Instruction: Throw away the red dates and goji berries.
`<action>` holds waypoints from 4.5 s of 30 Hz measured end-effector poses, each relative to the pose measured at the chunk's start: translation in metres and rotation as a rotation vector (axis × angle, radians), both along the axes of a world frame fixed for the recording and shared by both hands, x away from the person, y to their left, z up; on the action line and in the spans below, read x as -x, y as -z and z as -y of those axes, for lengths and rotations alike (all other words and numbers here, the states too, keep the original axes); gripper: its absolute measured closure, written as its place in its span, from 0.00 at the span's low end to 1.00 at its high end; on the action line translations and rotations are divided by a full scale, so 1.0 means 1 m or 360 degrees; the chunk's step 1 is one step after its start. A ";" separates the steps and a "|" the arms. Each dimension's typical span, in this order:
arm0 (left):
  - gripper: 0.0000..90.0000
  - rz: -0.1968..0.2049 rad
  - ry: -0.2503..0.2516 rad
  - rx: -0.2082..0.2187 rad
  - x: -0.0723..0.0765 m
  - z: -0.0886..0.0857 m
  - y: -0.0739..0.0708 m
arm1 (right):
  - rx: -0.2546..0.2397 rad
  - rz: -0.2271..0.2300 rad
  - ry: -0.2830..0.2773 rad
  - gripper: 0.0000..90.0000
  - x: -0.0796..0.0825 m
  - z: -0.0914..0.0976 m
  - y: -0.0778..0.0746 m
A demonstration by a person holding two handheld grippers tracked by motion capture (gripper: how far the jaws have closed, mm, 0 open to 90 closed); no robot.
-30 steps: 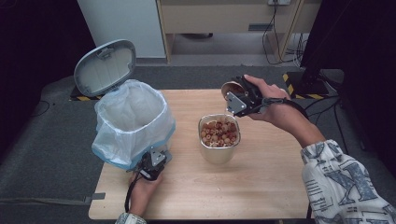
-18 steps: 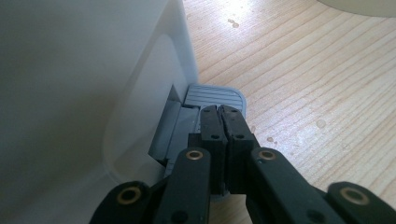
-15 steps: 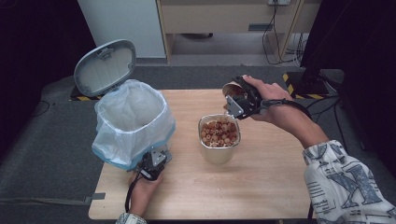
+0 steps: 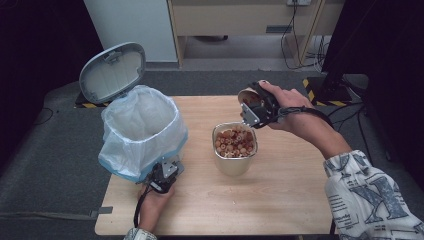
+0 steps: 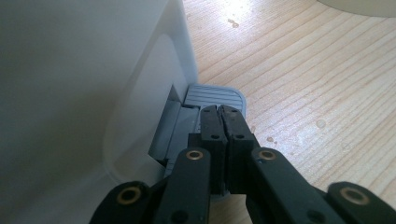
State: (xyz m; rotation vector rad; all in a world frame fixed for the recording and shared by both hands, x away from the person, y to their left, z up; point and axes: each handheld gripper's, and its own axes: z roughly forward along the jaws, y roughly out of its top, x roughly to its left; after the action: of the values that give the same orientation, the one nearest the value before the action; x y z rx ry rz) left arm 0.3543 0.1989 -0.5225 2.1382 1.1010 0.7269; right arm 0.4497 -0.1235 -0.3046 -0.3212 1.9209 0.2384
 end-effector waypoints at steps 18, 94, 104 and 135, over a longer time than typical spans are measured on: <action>0.97 0.0001 0.0001 -0.0003 0.000 0.000 0.000 | 0.0077 0.0070 -0.0007 0.40 0.003 -0.001 -0.003; 0.97 0.0001 0.0001 -0.0005 0.000 0.000 0.000 | 0.0427 0.0310 -0.0050 0.40 0.009 -0.010 0.005; 0.97 0.0001 0.0000 -0.0001 0.000 0.000 0.000 | 0.0405 0.0326 -0.0051 0.40 0.010 -0.012 0.001; 0.97 -0.0001 0.0002 -0.0003 0.000 0.000 0.000 | 0.0347 0.0343 -0.0020 0.41 0.009 -0.009 -0.002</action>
State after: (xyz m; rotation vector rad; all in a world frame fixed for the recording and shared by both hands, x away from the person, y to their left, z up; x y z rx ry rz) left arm 0.3542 0.1988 -0.5223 2.1404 1.0995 0.7273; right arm 0.4406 -0.1145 -0.3022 -0.4844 1.7337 0.0008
